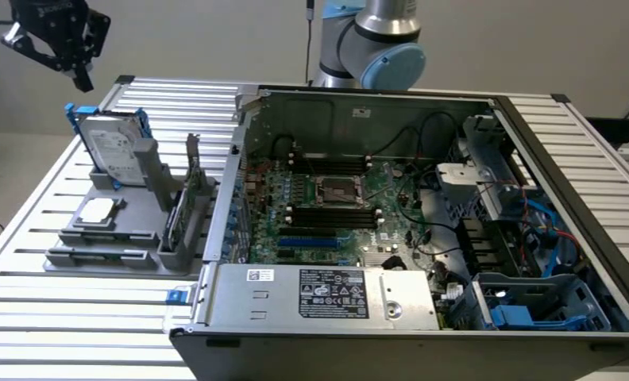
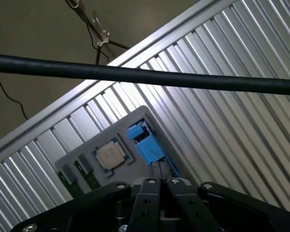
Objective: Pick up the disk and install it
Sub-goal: 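Pick up the disk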
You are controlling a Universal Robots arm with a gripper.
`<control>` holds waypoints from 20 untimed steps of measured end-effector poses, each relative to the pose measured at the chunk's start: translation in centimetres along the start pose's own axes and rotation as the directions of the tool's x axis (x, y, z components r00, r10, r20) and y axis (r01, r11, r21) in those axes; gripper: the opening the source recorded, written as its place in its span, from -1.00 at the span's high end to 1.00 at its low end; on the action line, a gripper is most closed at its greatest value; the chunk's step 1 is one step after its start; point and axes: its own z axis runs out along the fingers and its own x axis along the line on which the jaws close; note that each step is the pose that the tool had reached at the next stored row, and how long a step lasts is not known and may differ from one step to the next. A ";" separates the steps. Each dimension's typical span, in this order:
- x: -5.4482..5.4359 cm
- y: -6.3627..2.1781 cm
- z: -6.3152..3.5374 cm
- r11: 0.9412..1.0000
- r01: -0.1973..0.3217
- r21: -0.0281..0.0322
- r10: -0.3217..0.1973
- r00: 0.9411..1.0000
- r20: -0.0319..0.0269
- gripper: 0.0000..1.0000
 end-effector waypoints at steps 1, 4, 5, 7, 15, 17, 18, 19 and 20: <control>0.0 0.00 0.01 1.000 0.013 0.000 -0.013 1.000 -0.001 0.79; 0.0 0.00 0.04 0.999 0.051 -0.002 -0.051 0.999 -0.004 0.79; 0.0 -0.01 0.06 0.998 0.064 -0.002 -0.064 0.998 -0.005 0.79; 0.0 0.00 0.07 0.996 0.089 -0.003 -0.089 0.996 -0.007 0.79; 0.0 -0.01 0.18 0.981 0.192 -0.006 -0.192 0.981 -0.014 0.79; 0.0 -0.01 0.21 0.976 0.218 -0.006 -0.219 0.976 -0.015 0.79; 0.0 -0.01 0.22 0.973 0.232 -0.007 -0.232 0.973 -0.016 0.79; 0.0 -0.01 0.24 0.969 0.246 -0.007 -0.246 0.969 -0.017 0.79; 0.0 -0.01 0.26 0.966 0.259 -0.007 -0.259 0.966 -0.017 0.79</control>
